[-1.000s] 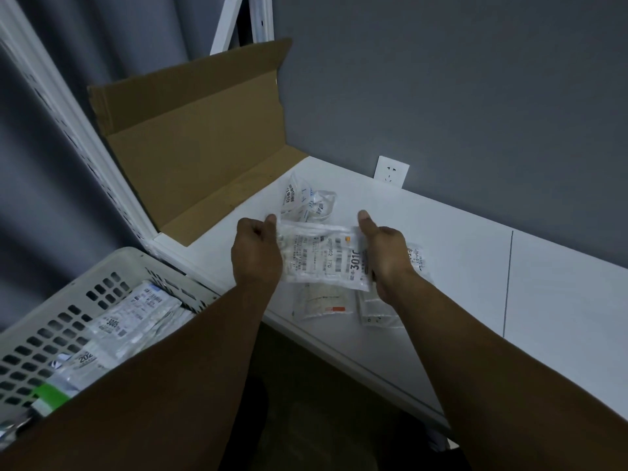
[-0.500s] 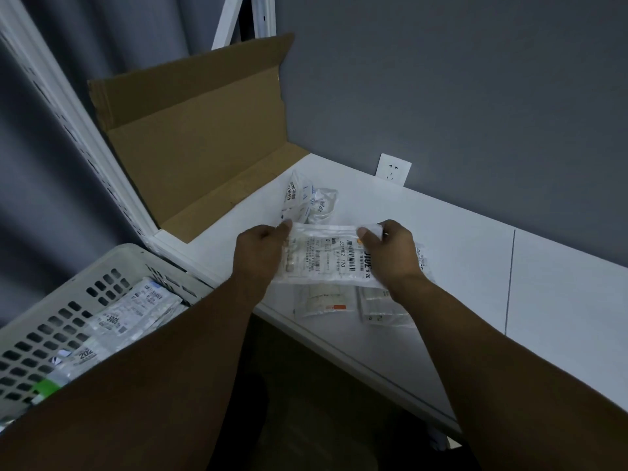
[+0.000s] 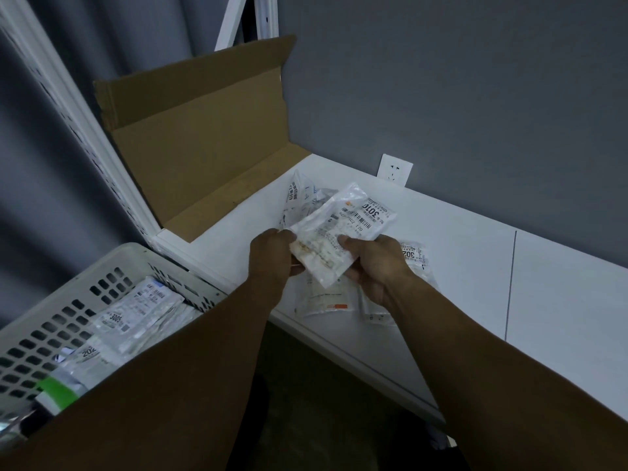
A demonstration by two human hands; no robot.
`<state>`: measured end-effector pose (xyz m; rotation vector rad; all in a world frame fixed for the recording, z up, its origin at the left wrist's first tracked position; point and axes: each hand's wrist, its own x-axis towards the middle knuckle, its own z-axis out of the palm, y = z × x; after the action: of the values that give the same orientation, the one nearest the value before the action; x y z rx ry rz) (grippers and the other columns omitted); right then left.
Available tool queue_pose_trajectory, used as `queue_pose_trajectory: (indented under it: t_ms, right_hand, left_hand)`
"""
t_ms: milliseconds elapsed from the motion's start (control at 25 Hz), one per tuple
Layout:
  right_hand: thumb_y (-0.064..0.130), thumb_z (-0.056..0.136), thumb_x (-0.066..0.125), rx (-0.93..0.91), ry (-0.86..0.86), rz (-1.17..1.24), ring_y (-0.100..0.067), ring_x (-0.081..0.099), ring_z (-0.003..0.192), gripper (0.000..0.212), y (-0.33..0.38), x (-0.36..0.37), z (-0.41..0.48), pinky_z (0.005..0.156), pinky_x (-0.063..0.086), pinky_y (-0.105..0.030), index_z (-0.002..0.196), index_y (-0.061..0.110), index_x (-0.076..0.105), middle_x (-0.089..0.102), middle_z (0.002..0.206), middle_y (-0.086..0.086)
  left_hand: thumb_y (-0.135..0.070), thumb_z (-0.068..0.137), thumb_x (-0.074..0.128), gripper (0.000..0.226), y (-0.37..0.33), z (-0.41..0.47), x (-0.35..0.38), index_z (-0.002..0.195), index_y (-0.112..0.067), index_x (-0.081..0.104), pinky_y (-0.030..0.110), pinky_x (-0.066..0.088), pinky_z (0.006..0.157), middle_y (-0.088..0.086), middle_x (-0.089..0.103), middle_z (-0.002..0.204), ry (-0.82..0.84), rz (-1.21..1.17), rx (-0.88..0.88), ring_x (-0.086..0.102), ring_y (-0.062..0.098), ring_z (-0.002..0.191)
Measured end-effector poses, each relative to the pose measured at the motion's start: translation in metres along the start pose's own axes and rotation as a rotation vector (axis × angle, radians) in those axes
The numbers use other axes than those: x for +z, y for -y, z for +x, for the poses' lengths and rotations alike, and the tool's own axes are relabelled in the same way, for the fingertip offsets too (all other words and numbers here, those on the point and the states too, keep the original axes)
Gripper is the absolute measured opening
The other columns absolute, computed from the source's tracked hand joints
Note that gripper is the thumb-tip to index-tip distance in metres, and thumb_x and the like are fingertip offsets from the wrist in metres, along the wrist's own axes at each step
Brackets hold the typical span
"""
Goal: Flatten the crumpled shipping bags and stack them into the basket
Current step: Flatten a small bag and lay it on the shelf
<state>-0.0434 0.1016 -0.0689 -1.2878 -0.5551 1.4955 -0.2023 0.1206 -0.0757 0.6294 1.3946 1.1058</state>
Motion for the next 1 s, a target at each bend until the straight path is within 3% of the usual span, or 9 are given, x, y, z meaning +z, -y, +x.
queue_pose_trajectory:
  t_ms: [120,280,400,520,600,680,800,880,1000]
  right_hand:
    - [-0.005,0.088,0.068,0.006,0.026,-0.118,-0.029,0.076,0.089,0.019,0.001,-0.005,0.002,0.071,0.063,-0.043,0.104,0.004,0.069,0.077,0.098,-0.012]
    - [-0.002,0.088,0.068,0.071,0.095,-0.242,-0.031,0.075,0.092,0.022,0.002,-0.007,0.002,0.082,0.061,-0.048,0.11,0.003,0.069,0.077,0.101,-0.014]
    - [0.0,0.088,0.071,0.01,-0.002,-0.287,-0.034,0.075,0.09,0.009,-0.003,-0.011,0.007,0.082,0.06,-0.053,0.097,0.002,0.07,0.076,0.101,-0.017]
    - [0.0,0.086,0.074,-0.056,-0.109,-0.467,-0.035,0.073,0.089,0.01,-0.011,-0.017,0.016,0.082,0.06,-0.054,0.084,0.007,0.067,0.074,0.101,-0.019]
    - [0.008,0.085,0.077,-0.093,-0.125,-0.607,-0.032,0.071,0.088,0.011,-0.015,-0.017,0.019,0.079,0.06,-0.047,0.09,0.006,0.067,0.073,0.101,-0.018]
    - [0.019,0.086,0.077,-0.134,-0.138,-0.794,-0.032,0.068,0.093,0.028,-0.017,-0.015,0.021,0.081,0.058,-0.044,0.104,0.002,0.065,0.07,0.107,-0.018]
    - [0.02,0.091,0.066,-0.317,-0.167,-1.173,-0.035,0.06,0.105,0.034,-0.018,-0.01,0.017,0.087,0.05,-0.038,0.116,0.0,0.058,0.062,0.115,-0.019]
    - [0.016,0.092,0.061,-0.422,-0.096,-1.31,-0.038,0.057,0.11,0.033,-0.022,-0.002,0.012,0.09,0.048,-0.039,0.12,0.0,0.058,0.057,0.12,-0.022]
    - [0.012,0.093,0.053,-0.441,0.071,-1.531,-0.039,0.045,0.124,0.039,-0.038,0.006,0.012,0.101,0.043,-0.043,0.131,0.003,0.054,0.048,0.132,-0.022]
  left_hand:
    - [-0.019,0.09,0.069,0.014,-0.005,-0.004,-0.006,0.097,-0.006,0.068,0.039,0.059,0.072,0.013,0.067,0.095,0.048,0.05,-0.092,0.065,0.025,0.082]
    - [-0.021,0.085,0.076,0.013,0.003,0.001,-0.014,0.094,-0.012,0.074,0.027,0.053,0.067,0.004,0.068,0.083,0.032,0.215,0.027,0.062,0.019,0.08]
    - [-0.015,0.092,0.068,0.018,0.007,0.0,-0.018,0.077,-0.005,0.067,0.029,0.045,0.061,0.009,0.06,0.07,0.098,0.237,-0.061,0.053,0.02,0.064]
    - [-0.004,0.09,0.065,0.016,0.008,-0.002,-0.021,0.075,0.002,0.066,0.031,0.053,0.059,0.015,0.063,0.07,0.12,0.25,-0.195,0.058,0.024,0.063]
    - [0.0,0.086,0.067,0.007,0.011,-0.001,-0.025,0.082,0.005,0.069,0.03,0.057,0.059,0.017,0.067,0.075,0.134,0.311,-0.242,0.063,0.025,0.065]
    - [0.001,0.084,0.071,0.008,0.015,0.003,-0.029,0.09,0.005,0.068,0.031,0.056,0.062,0.017,0.068,0.084,0.163,0.394,-0.266,0.064,0.023,0.071]
    - [0.005,0.084,0.071,0.008,0.023,0.007,-0.031,0.084,0.0,0.064,0.028,0.055,0.055,0.014,0.066,0.083,0.194,0.463,-0.31,0.063,0.021,0.071]
    - [0.006,0.085,0.07,0.01,0.027,0.01,-0.029,0.082,0.0,0.063,0.028,0.058,0.056,0.014,0.066,0.082,0.21,0.486,-0.328,0.064,0.02,0.069]
    - [0.001,0.087,0.07,0.008,0.031,0.015,-0.028,0.085,0.002,0.063,0.031,0.058,0.062,0.015,0.067,0.085,0.207,0.566,-0.321,0.065,0.022,0.071]
